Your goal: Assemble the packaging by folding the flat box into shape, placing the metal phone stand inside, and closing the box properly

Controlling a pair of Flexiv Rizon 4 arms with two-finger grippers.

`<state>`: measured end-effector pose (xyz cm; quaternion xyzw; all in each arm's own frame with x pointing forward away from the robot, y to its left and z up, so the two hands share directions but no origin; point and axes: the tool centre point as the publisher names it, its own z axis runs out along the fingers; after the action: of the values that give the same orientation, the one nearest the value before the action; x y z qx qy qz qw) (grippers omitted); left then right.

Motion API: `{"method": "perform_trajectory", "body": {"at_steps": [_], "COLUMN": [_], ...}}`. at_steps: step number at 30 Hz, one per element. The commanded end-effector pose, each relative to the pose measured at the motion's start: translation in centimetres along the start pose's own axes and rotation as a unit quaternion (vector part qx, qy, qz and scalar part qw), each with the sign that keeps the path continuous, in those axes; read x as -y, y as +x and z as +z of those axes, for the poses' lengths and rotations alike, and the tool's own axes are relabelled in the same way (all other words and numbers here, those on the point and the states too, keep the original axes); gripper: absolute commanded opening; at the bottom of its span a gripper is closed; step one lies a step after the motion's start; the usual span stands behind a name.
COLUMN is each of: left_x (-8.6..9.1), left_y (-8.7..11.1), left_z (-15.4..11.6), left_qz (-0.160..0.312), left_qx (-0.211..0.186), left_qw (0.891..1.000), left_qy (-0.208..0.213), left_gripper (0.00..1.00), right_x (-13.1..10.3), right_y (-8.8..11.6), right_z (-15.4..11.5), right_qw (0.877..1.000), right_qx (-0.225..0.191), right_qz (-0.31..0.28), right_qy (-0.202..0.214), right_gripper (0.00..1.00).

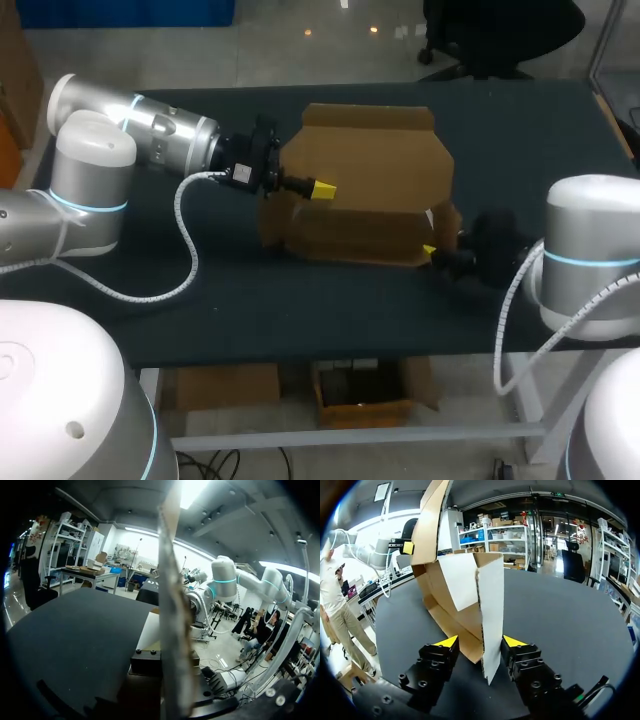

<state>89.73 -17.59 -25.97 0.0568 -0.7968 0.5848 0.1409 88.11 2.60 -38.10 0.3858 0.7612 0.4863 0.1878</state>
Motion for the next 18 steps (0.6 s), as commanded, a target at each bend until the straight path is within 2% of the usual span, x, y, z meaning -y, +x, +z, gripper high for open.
{"method": "perform_trajectory", "body": {"at_steps": [1, 10, 18], "left_x": [-0.33, -0.33, -0.33], "left_y": [-0.18, -0.18, -0.18], "left_z": [0.2, 0.2, 0.2], "left_qz": [0.0, 0.0, 0.0], "left_qx": [-0.001, -0.001, -0.001], "left_qw": [1.0, 1.0, 1.0], "left_qy": [0.0, 0.0, 0.0], "left_gripper": [0.0, 0.0, 0.0], "right_x": [0.0, -0.37, -0.25], "right_y": [0.9, 1.65, 1.84], "right_z": [-0.43, 0.03, 0.47], "right_qw": [1.0, 1.0, 1.0], "right_qx": [0.013, 0.008, 0.004], "right_qz": [-0.001, -0.006, -0.001], "right_qy": [-0.006, -0.008, -0.006], "right_gripper": [0.5, 0.51, 0.56]}}
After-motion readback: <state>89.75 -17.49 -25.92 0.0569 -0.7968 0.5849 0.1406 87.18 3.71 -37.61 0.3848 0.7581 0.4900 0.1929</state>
